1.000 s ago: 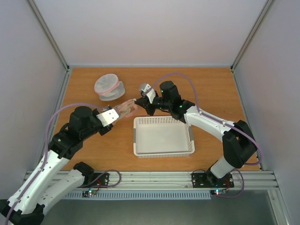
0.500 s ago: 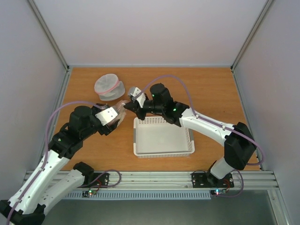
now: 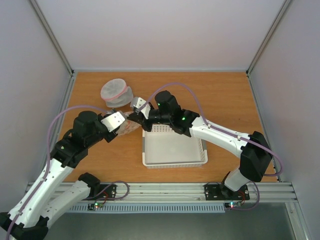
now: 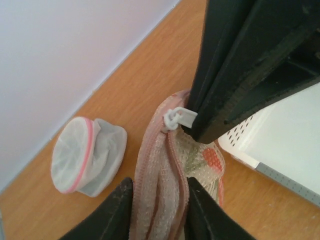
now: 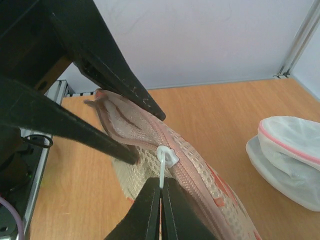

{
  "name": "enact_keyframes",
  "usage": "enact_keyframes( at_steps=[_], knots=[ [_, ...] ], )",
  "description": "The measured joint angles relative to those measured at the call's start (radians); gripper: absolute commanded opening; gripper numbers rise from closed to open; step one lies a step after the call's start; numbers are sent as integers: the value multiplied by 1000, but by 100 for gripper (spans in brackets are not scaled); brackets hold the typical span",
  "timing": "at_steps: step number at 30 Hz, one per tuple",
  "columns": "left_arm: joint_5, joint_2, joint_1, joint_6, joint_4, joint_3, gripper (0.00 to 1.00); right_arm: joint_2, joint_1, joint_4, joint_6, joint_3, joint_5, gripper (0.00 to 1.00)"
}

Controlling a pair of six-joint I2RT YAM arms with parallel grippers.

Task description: Unzip the laundry bag and remove the bra

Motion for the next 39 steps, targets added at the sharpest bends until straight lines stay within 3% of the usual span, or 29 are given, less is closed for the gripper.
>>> enact_keyframes(
  at_steps=[3, 17, 28, 33, 39],
  knots=[
    [-2, 2, 0, 13, -3, 0, 1, 0, 0, -10, -21, 0, 0, 1],
    [3, -45, 0, 188, 9, -56, 1, 0, -91, -26, -39, -58, -53, 1],
    [37, -71, 0, 159, 11, -61, 1, 0, -188, -22, -35, -119, -109, 1],
    [20, -72, 3, 97, 11, -64, 46, 3, -187, -24, -20, -116, -111, 1],
    [-6, -77, 10, 75, 4, -89, 77, 6, -140, -51, -10, -70, -73, 1]
  ],
)
